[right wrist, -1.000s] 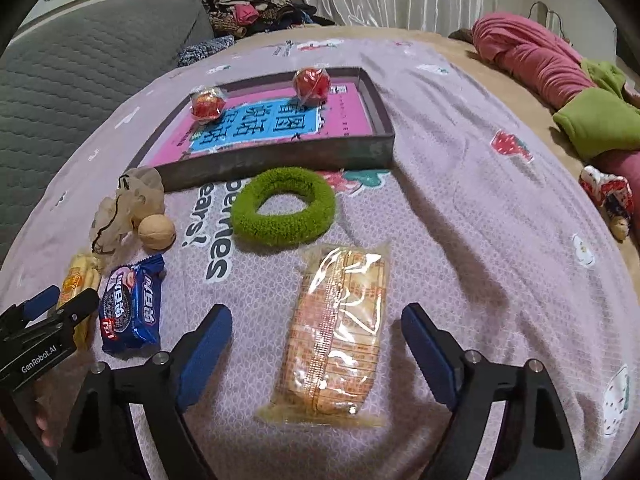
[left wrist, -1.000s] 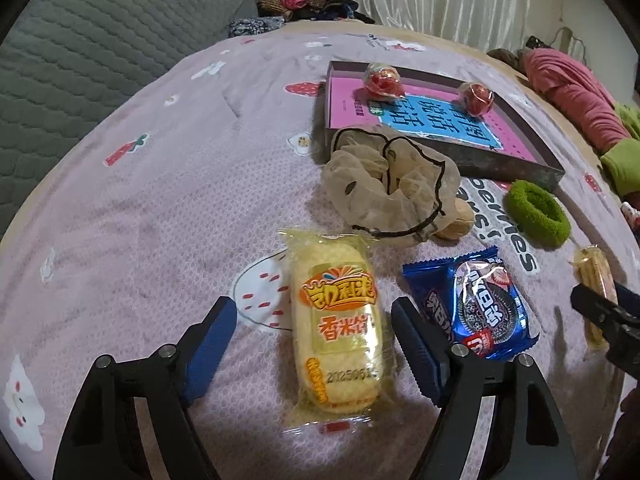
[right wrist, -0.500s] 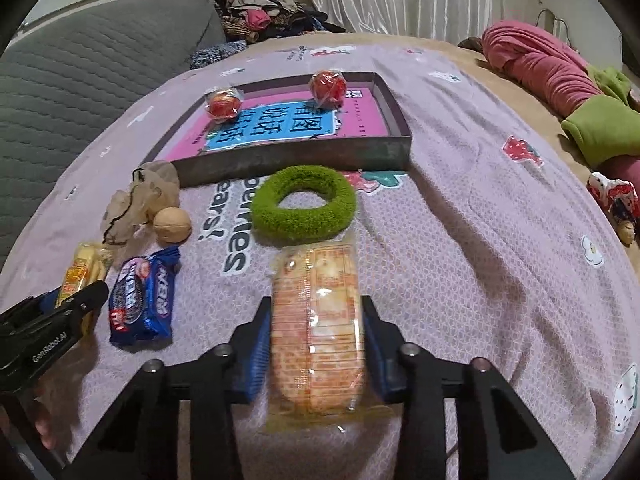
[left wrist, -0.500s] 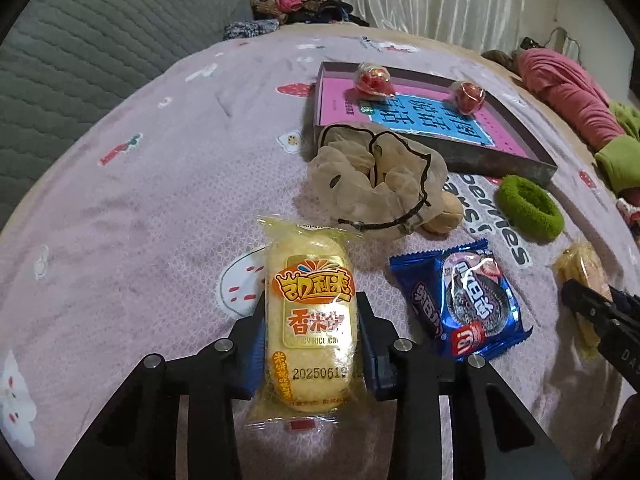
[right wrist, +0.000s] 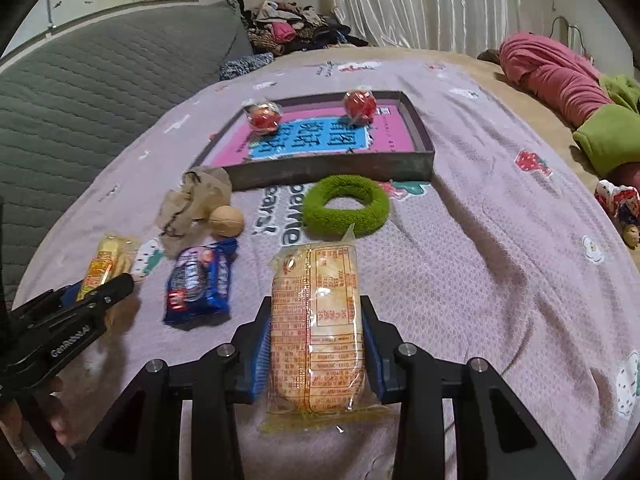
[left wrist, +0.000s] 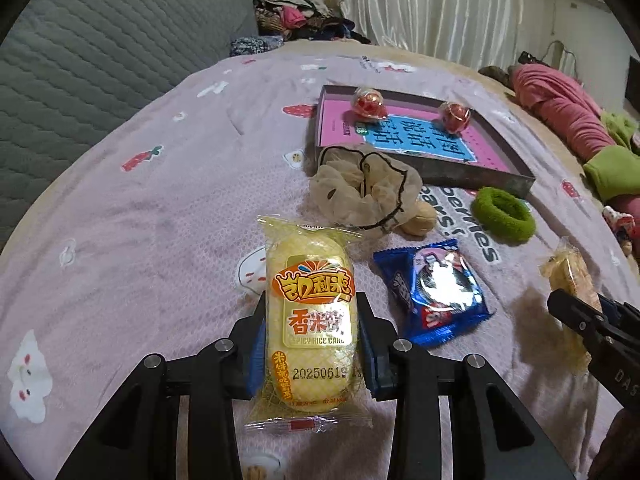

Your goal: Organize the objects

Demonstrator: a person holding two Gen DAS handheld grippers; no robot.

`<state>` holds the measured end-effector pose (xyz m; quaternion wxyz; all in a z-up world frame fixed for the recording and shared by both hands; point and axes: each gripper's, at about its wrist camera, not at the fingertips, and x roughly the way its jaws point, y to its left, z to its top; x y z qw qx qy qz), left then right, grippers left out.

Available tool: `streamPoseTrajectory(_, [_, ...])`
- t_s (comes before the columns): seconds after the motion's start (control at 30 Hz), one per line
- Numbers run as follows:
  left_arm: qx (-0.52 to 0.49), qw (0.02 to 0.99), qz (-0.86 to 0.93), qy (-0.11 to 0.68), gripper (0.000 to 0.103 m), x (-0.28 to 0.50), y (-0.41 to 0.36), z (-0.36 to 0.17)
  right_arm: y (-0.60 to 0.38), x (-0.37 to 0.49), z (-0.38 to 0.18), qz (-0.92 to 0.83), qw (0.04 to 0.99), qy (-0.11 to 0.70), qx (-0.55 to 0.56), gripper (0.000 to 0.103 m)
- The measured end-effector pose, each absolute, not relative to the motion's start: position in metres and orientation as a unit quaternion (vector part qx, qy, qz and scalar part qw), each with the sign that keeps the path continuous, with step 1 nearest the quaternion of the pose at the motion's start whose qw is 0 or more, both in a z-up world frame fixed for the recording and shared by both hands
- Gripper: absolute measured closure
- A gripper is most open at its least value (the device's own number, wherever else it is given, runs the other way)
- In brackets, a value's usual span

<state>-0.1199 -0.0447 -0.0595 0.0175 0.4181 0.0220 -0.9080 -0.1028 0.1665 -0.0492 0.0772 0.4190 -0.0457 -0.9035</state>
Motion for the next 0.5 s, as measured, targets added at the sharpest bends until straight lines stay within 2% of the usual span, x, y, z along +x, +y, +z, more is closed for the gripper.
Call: streamPoseTrajectory(0.5, [0.38, 0.014, -0.924, 0.02, 0.064, -0.068, -0.038, -0.008, 0.139, -0.056, -0.005, -0.916, 0.116, -0.03, 0.383, 0.064])
